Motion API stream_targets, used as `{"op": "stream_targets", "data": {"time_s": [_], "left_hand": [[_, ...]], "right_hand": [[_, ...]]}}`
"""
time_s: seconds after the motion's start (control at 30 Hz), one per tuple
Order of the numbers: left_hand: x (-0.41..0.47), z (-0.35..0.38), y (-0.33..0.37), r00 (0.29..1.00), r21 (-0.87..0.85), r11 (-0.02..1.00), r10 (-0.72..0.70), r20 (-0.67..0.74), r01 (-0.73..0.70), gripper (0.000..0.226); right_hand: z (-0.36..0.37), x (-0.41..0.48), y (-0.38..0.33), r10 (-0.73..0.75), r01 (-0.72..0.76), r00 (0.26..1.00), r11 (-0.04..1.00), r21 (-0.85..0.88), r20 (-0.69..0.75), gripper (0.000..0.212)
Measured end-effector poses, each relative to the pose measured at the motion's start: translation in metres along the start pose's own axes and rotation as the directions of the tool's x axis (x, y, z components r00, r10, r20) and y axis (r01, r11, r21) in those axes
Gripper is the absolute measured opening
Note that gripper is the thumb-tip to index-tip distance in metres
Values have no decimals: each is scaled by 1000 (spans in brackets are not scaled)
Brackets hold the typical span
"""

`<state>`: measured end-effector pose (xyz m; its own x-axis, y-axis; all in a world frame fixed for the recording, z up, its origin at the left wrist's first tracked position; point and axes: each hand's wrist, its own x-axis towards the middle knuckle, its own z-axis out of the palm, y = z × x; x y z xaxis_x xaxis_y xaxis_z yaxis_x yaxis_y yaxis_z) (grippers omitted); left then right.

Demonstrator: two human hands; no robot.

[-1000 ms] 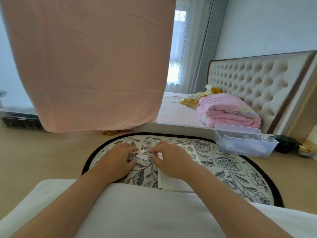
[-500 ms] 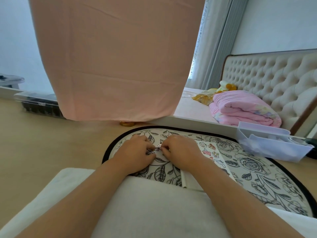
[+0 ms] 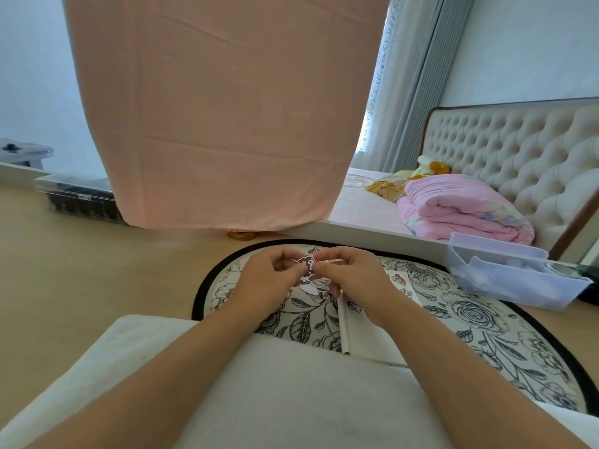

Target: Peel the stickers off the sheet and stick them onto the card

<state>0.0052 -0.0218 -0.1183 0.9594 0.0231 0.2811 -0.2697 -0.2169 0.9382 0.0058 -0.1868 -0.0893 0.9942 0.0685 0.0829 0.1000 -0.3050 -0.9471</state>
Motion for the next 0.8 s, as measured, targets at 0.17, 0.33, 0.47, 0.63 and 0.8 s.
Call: {"op": "stream_targets", "data": {"time_s": [0.17, 0.33, 0.47, 0.63, 0.8], "left_hand": [[-1, 0, -2, 1000, -26, 1000, 15, -9, -16, 19], [-3, 4, -2, 994, 115, 987, 110, 21, -112, 21], [-6, 5, 0, 983, 183, 966, 179, 41, -184, 16], [-14, 18, 4, 959, 229, 932, 267, 93, -281, 14], [-21, 37, 13, 953, 181, 938, 276, 124, -295, 21]], "right_hand": [[2, -1, -1, -73, 71, 997, 991, -114, -13, 7], [-2, -4, -4, -106, 105, 994, 980, -170, 3, 8], [-13, -10, -4, -116, 125, 992, 970, -207, 55, 9], [-36, -25, -3, -150, 152, 988, 950, -272, 31, 9], [-55, -39, 2, -130, 131, 991, 972, -194, 22, 9]]}}
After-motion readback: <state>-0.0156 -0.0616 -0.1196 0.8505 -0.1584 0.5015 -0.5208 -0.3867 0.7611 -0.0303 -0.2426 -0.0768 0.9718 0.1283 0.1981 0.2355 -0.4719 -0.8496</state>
